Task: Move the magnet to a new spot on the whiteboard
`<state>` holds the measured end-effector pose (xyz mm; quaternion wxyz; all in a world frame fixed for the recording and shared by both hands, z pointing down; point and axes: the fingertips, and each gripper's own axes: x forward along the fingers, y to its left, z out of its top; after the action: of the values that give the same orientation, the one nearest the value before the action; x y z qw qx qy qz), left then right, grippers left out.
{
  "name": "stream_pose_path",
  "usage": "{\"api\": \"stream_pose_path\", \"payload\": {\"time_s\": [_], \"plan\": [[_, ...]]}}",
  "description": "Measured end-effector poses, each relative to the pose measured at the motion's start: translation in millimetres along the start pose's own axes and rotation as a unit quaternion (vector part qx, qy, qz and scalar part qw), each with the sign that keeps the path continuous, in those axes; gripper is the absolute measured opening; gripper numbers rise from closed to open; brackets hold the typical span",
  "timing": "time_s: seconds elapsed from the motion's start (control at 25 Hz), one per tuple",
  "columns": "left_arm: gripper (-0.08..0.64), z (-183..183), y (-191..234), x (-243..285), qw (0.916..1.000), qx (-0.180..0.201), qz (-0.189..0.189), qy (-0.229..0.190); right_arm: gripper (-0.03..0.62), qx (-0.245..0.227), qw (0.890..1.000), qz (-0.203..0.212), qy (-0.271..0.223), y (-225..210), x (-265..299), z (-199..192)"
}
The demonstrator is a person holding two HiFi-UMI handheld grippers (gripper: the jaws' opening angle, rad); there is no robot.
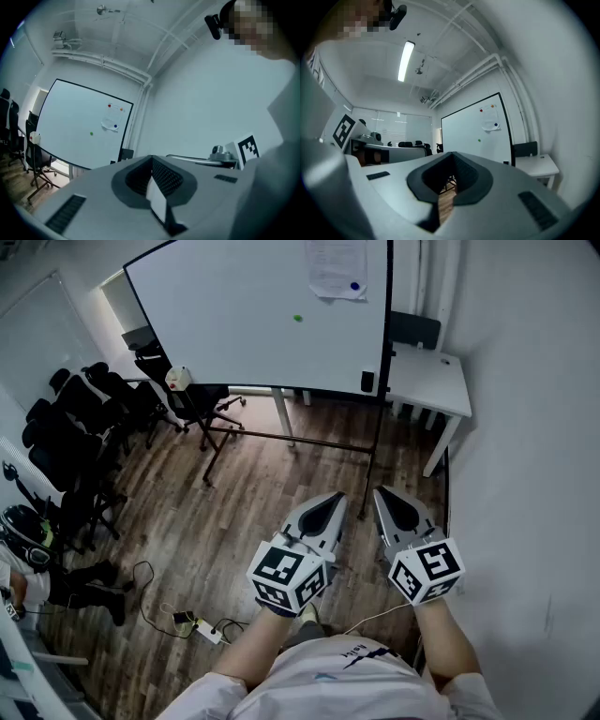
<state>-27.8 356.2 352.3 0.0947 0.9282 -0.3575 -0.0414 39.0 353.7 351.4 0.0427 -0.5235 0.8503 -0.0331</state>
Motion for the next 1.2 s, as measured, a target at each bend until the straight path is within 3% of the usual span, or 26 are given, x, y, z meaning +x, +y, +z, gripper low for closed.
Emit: {"api": "stream_pose_path", "payload": {"time_s": [0.36, 0.8, 1.2], "plan": [[0.009, 19.4, 57.8, 13.5, 1.0, 0.002, -0.007, -0.005, 0.014, 0.009, 1.0, -0.008, -0.007, 2.4, 55.9, 5.8], [0.01, 32.8, 169.8, 25.8, 0.9998, -0.003, -0.016, -0.006, 0.014, 0.035, 0.998, -0.041, -0.029, 0.3, 134.9, 9.4], [0.009, 48.9, 213.7, 52.8, 0.9993, 0.009, -0.035, -0.008, 0.014, 0.014, 0.997, -0.057, -0.041, -18.6, 183.1, 28.8]]}}
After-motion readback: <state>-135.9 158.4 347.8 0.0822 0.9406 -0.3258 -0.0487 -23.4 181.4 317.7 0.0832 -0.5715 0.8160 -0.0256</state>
